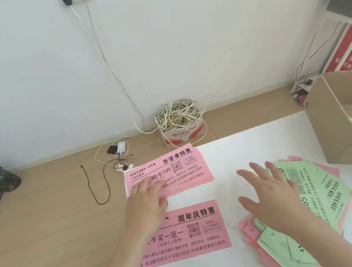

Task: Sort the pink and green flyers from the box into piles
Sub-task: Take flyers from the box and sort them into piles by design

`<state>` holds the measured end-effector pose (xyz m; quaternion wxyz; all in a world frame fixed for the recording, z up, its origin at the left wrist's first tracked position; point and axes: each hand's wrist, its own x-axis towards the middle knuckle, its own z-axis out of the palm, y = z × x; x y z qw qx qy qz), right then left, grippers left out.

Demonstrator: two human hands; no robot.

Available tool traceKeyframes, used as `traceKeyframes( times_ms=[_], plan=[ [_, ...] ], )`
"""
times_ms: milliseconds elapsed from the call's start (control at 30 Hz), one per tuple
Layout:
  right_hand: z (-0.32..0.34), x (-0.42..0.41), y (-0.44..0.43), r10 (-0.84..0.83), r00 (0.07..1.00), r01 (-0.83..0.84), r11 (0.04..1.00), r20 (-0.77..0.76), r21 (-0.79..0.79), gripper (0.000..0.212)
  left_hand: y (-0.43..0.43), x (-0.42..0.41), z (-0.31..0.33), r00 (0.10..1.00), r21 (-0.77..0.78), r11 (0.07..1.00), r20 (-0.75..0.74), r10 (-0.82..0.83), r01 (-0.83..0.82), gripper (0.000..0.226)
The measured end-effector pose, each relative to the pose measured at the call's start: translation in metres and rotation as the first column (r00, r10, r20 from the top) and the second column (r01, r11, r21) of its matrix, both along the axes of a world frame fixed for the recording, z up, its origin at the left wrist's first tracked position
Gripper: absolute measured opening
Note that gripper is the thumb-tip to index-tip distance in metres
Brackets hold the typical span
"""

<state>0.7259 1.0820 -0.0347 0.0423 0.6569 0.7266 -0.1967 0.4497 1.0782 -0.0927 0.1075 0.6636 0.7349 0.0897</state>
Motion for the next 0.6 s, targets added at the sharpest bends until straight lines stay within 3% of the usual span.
traceKeyframes(
  times_ms=[133,233,333,433,500,600],
  plan=[
    [0.004,0.059,-0.031,-0.118,0.992,0.122,0.988,0.046,-0.091,0.078,-0.003,0.006,0.001,0.999,0.028,0.999,-0.041,0.019,-0.018,0.039],
    [-0.001,0.087,-0.046,-0.197,0.977,0.185,0.973,-0.079,-0.139,0.075,-0.005,0.037,0.01,1.0,0.121,0.993,0.023,-0.019,0.016,0.039],
    [-0.003,0.108,-0.053,-0.253,0.94,0.234,0.966,-0.227,-0.11,0.065,-0.021,0.1,0.017,0.964,0.261,0.948,0.141,-0.224,0.183,0.029],
    [-0.008,0.126,-0.056,-0.247,0.943,0.221,0.966,-0.222,-0.136,0.069,-0.05,0.178,0.011,0.862,0.269,0.855,0.135,-0.488,0.443,0.014],
    [-0.013,0.133,-0.059,-0.198,0.964,0.178,0.976,-0.175,-0.122,0.071,-0.065,0.219,0.003,0.833,0.204,0.834,0.116,-0.54,0.513,0.027],
    [-0.022,0.141,-0.061,-0.107,0.98,0.101,0.994,-0.169,-0.043,0.066,-0.074,0.252,-0.004,0.9,0.104,0.897,0.026,-0.435,0.43,0.064]
  ],
)
